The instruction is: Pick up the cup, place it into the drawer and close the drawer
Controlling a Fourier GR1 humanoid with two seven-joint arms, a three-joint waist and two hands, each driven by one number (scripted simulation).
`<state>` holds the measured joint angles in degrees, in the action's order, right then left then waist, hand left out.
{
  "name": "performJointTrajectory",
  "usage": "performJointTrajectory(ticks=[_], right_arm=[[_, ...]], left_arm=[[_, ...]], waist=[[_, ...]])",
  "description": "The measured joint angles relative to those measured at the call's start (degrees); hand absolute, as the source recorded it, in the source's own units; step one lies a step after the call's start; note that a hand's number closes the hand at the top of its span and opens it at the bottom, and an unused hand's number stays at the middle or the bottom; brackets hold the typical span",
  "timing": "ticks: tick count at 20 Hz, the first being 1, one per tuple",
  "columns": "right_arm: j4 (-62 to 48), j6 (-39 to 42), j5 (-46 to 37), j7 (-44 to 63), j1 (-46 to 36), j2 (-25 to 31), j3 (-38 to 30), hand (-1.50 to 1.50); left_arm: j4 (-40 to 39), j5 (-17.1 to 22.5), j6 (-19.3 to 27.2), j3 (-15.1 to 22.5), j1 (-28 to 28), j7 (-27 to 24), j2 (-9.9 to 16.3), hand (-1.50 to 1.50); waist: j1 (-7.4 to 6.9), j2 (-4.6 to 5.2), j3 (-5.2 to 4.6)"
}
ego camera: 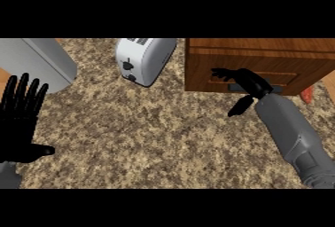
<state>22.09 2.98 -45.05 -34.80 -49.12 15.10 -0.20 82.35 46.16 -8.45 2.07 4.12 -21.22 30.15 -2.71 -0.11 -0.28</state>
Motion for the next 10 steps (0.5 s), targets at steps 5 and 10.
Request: performJointTrajectory(ticks=[5, 10], right_arm=[[-4.9, 2.3, 0.3, -3.0, -3.2, 1.7, -1.3, -1.50], [-7.7, 3.6, 0.6, -5.3, -4.1, 2.4, -2.1, -1.50]], left_arm=[[-0.2, -1.0, 0.4, 0.4, 1.6, 0.2, -0.8, -1.50], [-0.6, -1.9, 0.0, 0.8, 2.4, 0.1, -1.1, -1.50]], waist=[[-0.92, 0.34, 0.08], [-1.48, 0.35, 0.01]])
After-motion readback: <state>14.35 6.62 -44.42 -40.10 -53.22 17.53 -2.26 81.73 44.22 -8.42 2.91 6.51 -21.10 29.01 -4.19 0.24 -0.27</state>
